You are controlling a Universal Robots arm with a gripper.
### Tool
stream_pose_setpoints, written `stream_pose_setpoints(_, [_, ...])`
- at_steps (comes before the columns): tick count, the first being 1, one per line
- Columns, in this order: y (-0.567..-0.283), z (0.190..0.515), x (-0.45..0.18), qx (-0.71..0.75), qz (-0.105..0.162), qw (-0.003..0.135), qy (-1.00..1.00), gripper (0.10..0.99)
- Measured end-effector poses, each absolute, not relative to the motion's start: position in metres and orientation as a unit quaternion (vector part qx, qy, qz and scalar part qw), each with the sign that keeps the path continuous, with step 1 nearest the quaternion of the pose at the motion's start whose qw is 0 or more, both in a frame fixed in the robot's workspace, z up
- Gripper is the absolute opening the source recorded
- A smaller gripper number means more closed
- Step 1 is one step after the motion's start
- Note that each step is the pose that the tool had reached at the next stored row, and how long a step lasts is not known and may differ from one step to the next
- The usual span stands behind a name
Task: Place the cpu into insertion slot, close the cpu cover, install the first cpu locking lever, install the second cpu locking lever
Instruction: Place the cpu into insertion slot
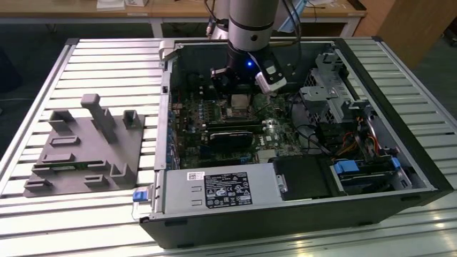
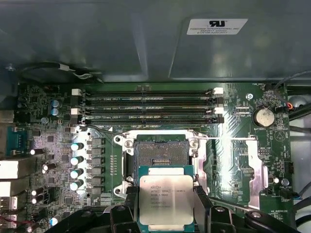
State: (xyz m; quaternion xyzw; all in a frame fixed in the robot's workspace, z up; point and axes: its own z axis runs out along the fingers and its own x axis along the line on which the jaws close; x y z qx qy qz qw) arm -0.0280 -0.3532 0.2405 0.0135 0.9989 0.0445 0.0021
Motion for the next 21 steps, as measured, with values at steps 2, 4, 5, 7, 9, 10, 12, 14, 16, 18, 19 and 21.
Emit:
stream_pose_setpoints(2, [-0.3532,0.2404,-0.0280,0.026,0.044,0.003,0.999,0.537])
stream_pose_setpoints(4, [-0.3532,0.2402,-0.0280,0.043,0.044,0.003,0.998,0.537])
stream_pose_setpoints(5, [-0.3532,0.2401,-0.0280,0.052,0.044,0.004,0.998,0.537])
stream_pose_setpoints(7, [-0.3532,0.2399,-0.0280,0.069,0.044,0.005,0.997,0.537])
stream_pose_setpoints(9, [-0.3532,0.2398,-0.0280,0.087,0.043,0.005,0.995,0.537])
stream_pose_setpoints(10, [-0.3532,0.2397,-0.0280,0.096,0.043,0.006,0.994,0.537])
stream_pose_setpoints(12, [-0.3532,0.2395,-0.0280,0.113,0.043,0.007,0.993,0.537])
stream_pose_setpoints(14, [-0.3532,0.2392,-0.0280,0.142,0.043,0.008,0.989,0.537])
stream_pose_setpoints(16, [-0.3532,0.2391,-0.0280,0.159,0.042,0.009,0.986,0.537])
stream_pose_setpoints(18, [-0.3532,0.2390,-0.0280,0.175,0.042,0.009,0.984,0.537])
stream_pose_setpoints(19, [-0.3532,0.2389,-0.0280,0.181,0.042,0.010,0.983,0.537])
stream_pose_setpoints(21, [-0.3532,0.2388,-0.0280,0.194,0.042,0.010,0.980,0.537])
